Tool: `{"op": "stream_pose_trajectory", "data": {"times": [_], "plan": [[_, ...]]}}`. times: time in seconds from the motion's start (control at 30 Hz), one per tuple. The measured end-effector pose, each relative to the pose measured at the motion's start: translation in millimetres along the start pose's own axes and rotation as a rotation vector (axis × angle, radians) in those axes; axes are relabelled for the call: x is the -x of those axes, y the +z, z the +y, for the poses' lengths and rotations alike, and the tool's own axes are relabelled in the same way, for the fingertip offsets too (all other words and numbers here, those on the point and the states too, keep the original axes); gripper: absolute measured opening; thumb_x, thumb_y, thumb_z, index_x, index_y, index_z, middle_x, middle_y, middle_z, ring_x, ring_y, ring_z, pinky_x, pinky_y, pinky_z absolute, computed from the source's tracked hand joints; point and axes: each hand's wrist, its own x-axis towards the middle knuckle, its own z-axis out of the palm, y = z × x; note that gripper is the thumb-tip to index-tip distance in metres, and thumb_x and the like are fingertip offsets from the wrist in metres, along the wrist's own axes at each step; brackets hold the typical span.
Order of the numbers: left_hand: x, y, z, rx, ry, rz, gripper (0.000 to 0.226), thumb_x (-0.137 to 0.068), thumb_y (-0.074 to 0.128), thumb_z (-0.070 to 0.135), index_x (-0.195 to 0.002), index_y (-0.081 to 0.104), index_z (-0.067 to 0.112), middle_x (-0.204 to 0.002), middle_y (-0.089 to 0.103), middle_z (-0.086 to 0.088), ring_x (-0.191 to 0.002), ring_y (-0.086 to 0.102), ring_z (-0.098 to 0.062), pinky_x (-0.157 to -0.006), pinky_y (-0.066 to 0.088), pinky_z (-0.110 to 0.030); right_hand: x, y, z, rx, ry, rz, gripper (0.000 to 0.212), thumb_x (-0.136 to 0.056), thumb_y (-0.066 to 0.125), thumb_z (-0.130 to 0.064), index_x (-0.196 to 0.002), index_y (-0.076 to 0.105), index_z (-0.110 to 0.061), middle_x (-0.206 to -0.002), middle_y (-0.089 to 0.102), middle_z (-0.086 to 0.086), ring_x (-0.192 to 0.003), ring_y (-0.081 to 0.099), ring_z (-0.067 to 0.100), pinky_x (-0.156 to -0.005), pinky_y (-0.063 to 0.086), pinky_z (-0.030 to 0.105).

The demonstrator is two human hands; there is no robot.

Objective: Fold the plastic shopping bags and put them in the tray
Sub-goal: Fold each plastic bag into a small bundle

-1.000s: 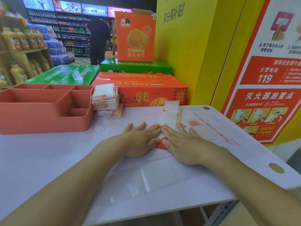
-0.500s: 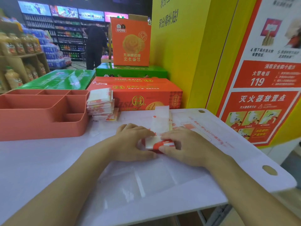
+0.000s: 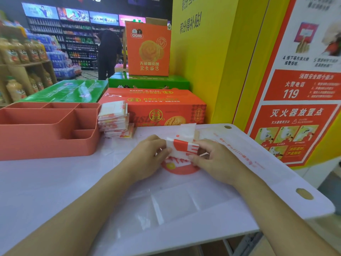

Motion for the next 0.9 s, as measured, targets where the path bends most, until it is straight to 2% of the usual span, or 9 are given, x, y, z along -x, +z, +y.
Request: {"op": "stream_pose_trajectory", "data": {"times": [0.1,0.23,0.33,0.37,0.43,0.53,0.67,0.8,0.9], "plan": [[-1,4,3,-0.039,-0.01,-0.015,0.032,-0.102,0.052,0.026,-0.071,0.049,0.029,-0.083,0.05,0.004,-0.074,0.049,-0.012,-0.07,0.033,-0.027,-1,1,2,-0.011,0.01,0.008,0.037,-0.093,0.07,-0.011,-0.1,0.068,-0.048,-0.092,0.069,-0.028,-0.088,0.068,0.003,-0.082,0.056,0.023],[0,4,11,-0.023,-0.044,0.028,0.038,-0.102,0.052,0.025,-0.066,0.041,0.025,-0.068,0.048,0.006,-0.065,0.047,-0.007,-0.062,0.028,-0.028,0,-1,1,-0.148,0.049,0.066,0.016,-0.094,0.069,-0.01,-0.094,0.071,-0.026,-0.083,0.076,-0.001,-0.076,0.073,0.018,-0.081,0.058,0.036],[2,4,12,0.05,-0.107,0.039,0.016,-0.1,0.056,0.027,-0.085,0.056,0.029,-0.069,0.06,0.013,-0.068,0.055,0.007,-0.06,0.037,-0.014,-2,-1,0,-0.245,0.118,0.097,0.011,-0.094,0.069,-0.008,-0.103,0.069,-0.014,-0.086,0.077,0.007,-0.065,0.073,0.027,-0.077,0.06,0.044],[2,4,12,0.071,-0.131,0.025,0.004,-0.099,0.057,0.028,-0.096,0.059,0.03,-0.073,0.065,0.014,-0.072,0.057,0.008,-0.062,0.039,-0.011,-3,0,1,-0.222,0.136,0.098,0.012,-0.095,0.069,-0.01,-0.105,0.068,-0.016,-0.084,0.077,0.004,-0.061,0.071,0.023,-0.072,0.06,0.042],[2,5,11,0.082,-0.169,0.008,0.01,-0.098,0.058,0.031,-0.107,0.057,0.027,-0.077,0.069,0.015,-0.076,0.06,0.006,-0.063,0.04,-0.012,-4,2,3,-0.145,0.159,0.098,0.014,-0.094,0.07,-0.016,-0.106,0.067,-0.023,-0.078,0.076,-0.002,-0.06,0.068,0.009,-0.065,0.053,0.033],[3,5,11,0.034,-0.187,0.005,0.016,-0.097,0.059,0.034,-0.109,0.054,0.025,-0.079,0.067,0.017,-0.076,0.057,0.006,-0.06,0.037,-0.012,-6,4,7,-0.054,0.16,0.107,0.018,-0.092,0.073,-0.024,-0.106,0.069,-0.034,-0.079,0.072,-0.007,-0.065,0.064,-0.001,-0.07,0.049,0.026],[3,7,8,-0.042,-0.192,-0.027,0.025,-0.096,0.06,0.035,-0.117,0.055,0.023,-0.09,0.061,0.015,-0.077,0.053,0.001,-0.064,0.038,-0.02,-8,8,10,0.063,0.188,0.117,0.021,-0.088,0.077,-0.033,-0.107,0.068,-0.038,-0.084,0.069,-0.01,-0.079,0.061,0.009,-0.082,0.055,0.037],[2,9,5,-0.122,-0.119,-0.017,0.032,-0.096,0.057,0.039,-0.126,0.06,0.027,-0.113,0.055,0.005,-0.097,0.05,-0.016,-0.086,0.041,-0.03,-8,10,8,0.19,0.228,0.121,0.045,-0.087,0.077,-0.036,-0.128,0.058,-0.029,-0.101,0.058,-0.013,-0.096,0.054,0.01,-0.089,0.051,0.036],[2,10,5,-0.215,-0.013,-0.069,0.044,-0.093,0.039,0.05,-0.124,0.065,0.034,-0.129,0.059,0.01,-0.107,0.052,-0.024,-0.096,0.042,-0.042,-6,10,4,0.272,0.178,0.052,0.046,-0.092,0.073,-0.037,-0.133,0.054,-0.033,-0.115,0.045,-0.012,-0.101,0.051,0.008,-0.094,0.047,0.033]]}}
